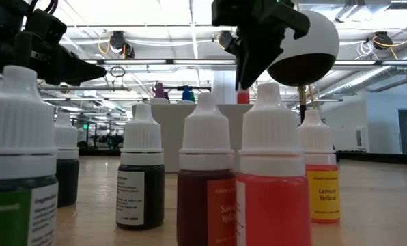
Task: Pick & Place food coloring
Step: Put the small orange food coloring bottle into the gray bin
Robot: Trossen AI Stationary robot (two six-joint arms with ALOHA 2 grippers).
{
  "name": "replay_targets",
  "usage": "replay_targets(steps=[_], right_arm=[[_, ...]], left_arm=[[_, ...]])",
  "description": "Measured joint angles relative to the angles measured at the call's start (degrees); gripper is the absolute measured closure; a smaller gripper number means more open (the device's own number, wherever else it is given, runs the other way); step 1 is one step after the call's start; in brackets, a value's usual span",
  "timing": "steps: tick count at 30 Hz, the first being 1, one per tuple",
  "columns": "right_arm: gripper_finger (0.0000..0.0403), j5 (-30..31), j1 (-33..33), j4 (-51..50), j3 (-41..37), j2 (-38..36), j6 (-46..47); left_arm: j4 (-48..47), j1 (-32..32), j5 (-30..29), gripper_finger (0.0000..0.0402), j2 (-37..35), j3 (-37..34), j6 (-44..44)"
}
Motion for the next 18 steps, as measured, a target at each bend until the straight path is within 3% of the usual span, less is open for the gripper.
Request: replay_targets(steps=[18], right_arm=[[0.0348, -0.98, -0.53, 5.79, 0.01, 1.01, -5.27]], left_arm=[[-1.09, 0.0, -0.02, 0.0353, 0.0, 0.0, 2.31]])
